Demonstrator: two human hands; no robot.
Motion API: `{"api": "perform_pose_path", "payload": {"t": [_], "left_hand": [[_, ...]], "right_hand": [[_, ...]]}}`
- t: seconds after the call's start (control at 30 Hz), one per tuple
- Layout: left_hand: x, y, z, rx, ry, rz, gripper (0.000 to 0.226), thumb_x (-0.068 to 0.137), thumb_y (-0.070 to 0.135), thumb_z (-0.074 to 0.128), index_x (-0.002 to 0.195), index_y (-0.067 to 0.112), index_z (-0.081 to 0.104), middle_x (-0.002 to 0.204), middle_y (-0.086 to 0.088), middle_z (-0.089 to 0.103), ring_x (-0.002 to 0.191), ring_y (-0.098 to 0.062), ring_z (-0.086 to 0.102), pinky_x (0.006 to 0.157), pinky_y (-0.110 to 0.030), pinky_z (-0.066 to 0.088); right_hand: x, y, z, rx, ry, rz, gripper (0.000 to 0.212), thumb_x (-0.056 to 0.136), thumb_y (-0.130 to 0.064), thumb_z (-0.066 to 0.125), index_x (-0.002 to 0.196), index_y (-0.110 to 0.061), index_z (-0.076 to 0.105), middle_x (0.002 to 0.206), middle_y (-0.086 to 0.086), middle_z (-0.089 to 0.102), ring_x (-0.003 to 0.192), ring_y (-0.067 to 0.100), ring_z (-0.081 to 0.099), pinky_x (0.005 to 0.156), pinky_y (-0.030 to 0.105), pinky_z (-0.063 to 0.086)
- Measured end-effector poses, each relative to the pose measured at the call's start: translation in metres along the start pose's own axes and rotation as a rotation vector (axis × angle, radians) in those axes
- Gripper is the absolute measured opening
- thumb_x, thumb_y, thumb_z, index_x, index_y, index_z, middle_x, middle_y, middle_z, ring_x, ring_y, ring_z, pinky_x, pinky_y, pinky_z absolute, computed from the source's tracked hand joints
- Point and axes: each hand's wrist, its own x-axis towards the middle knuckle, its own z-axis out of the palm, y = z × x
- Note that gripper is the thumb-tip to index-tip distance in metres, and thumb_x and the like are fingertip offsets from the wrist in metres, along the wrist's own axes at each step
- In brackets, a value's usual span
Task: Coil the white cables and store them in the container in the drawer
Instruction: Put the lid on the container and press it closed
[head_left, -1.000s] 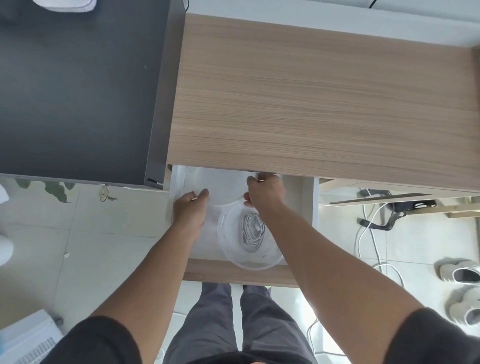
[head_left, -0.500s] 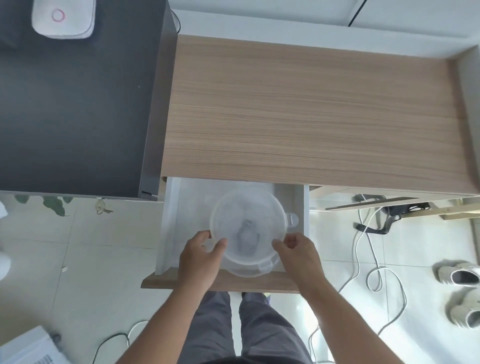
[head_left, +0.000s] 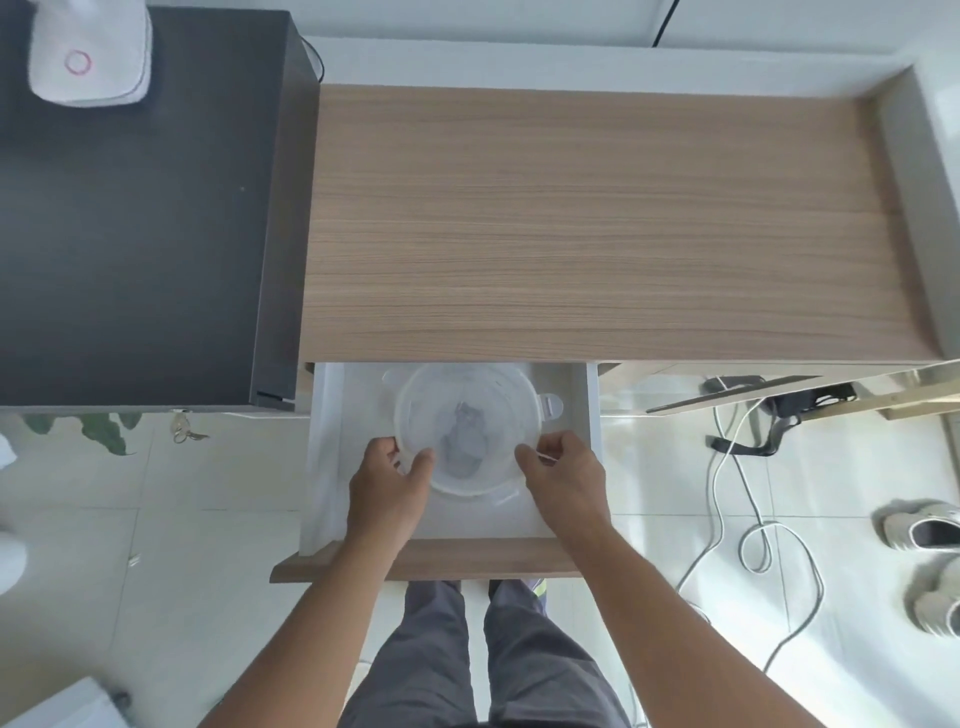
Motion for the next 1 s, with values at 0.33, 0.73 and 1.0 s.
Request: {"api": "perform_pose_path", "payload": {"t": [0.33,0.73,1.0], "left_hand": [[-0.016,-0.001,0.007,0.416,0.073,0.119,0.037,0.098,0.045,0.048,0.114,0.012,0.043,0.099,-0.006,0.059,0.077,-0.022,0.056,0.05,-0.025,0.035],[0.026,0.001,-0.01,0.127,0.066,0.113,0.061,0.09,0.056,0.062,0.135,0.021,0.04,0.134,0.001,0.057,0.108,-0.02,0.062,0.077,-0.032,0.047],[0.049,0.006,-0.017,0.007,0.014,0.068,0.065,0.087,0.054,0.068,0.142,0.029,0.043,0.121,0.008,0.061,0.101,-0.015,0.062,0.062,-0.021,0.044]], "right_hand": [[0.0,0.017,0.003,-0.156,-0.086,0.0,0.017,0.091,-0.041,0.064,0.096,-0.027,0.055,0.094,-0.008,0.066,0.084,0.023,0.072,0.075,0.049,0.063],[0.003,0.013,0.0,-0.268,-0.011,-0.055,0.019,0.096,-0.047,0.059,0.1,-0.029,0.057,0.089,-0.017,0.064,0.085,0.016,0.064,0.068,0.032,0.045],[0.002,0.009,0.002,-0.283,-0.025,-0.077,0.018,0.095,-0.048,0.057,0.099,-0.03,0.059,0.089,-0.013,0.072,0.079,0.021,0.071,0.073,0.036,0.057]]}}
